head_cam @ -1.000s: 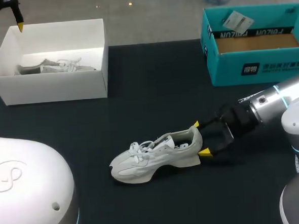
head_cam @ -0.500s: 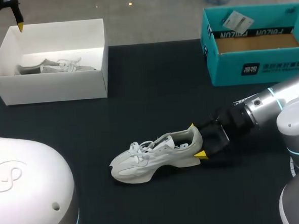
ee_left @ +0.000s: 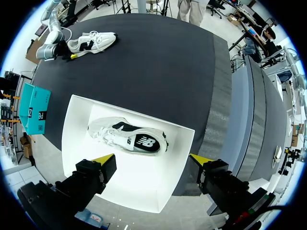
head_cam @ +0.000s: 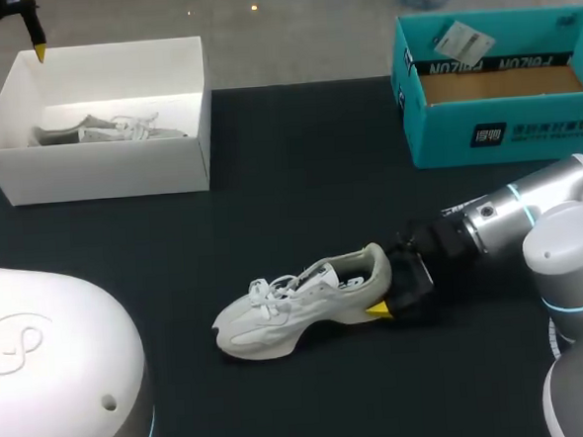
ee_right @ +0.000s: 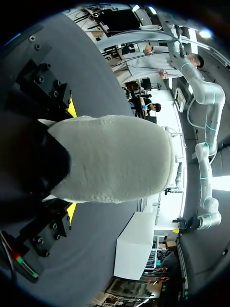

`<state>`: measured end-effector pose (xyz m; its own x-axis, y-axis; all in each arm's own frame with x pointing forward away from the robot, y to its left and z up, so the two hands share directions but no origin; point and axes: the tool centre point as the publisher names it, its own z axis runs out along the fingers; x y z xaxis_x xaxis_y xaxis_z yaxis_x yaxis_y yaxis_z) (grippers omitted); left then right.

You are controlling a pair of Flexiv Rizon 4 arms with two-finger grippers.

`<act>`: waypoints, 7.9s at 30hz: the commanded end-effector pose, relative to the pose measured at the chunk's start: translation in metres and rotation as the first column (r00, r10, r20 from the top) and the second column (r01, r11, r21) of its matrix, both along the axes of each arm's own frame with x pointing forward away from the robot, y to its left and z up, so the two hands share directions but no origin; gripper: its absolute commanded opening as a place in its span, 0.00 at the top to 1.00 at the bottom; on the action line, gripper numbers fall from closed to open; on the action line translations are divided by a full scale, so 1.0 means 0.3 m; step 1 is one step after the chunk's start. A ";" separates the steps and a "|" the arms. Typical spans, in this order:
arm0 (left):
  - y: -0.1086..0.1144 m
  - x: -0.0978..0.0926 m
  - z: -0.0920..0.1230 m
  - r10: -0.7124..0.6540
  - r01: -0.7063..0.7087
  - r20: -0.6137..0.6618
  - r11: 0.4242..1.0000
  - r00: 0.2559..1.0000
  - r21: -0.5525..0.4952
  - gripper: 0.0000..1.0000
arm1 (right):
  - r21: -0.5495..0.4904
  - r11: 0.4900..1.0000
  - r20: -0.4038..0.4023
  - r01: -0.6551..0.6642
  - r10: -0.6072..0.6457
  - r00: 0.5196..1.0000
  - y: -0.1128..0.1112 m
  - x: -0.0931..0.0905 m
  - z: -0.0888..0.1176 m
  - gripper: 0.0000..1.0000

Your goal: Take the shoe out of the shoebox, open the shoe tongue, remove and reinsert the insole, then place the shoe into the shoebox

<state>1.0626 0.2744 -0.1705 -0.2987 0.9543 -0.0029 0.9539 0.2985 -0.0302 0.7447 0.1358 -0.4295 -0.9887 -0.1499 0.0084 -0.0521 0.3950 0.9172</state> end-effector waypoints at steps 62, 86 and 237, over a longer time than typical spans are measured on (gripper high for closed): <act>0.001 0.001 0.003 0.000 0.000 -0.002 1.000 1.000 0.003 0.00 | -0.003 0.972 0.045 0.236 -0.236 0.971 -0.146 -0.035 0.014 1.00; 0.001 0.001 0.003 0.000 0.000 -0.002 1.000 1.000 0.003 0.00 | -0.003 0.972 0.045 0.236 -0.236 0.971 -0.146 -0.035 0.014 1.00; -0.858 -0.748 -0.272 1.000 -0.994 0.009 -0.001 0.000 0.108 0.00 | 0.020 0.960 0.054 0.281 -0.281 0.958 -0.095 0.016 -0.007 1.00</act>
<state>0.8346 0.0183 -0.2511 -0.9935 -0.0892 0.0704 -0.0888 0.9960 0.0089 0.7486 0.1052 -0.4294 -0.9900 0.1332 -0.0472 0.0083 0.3880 0.9216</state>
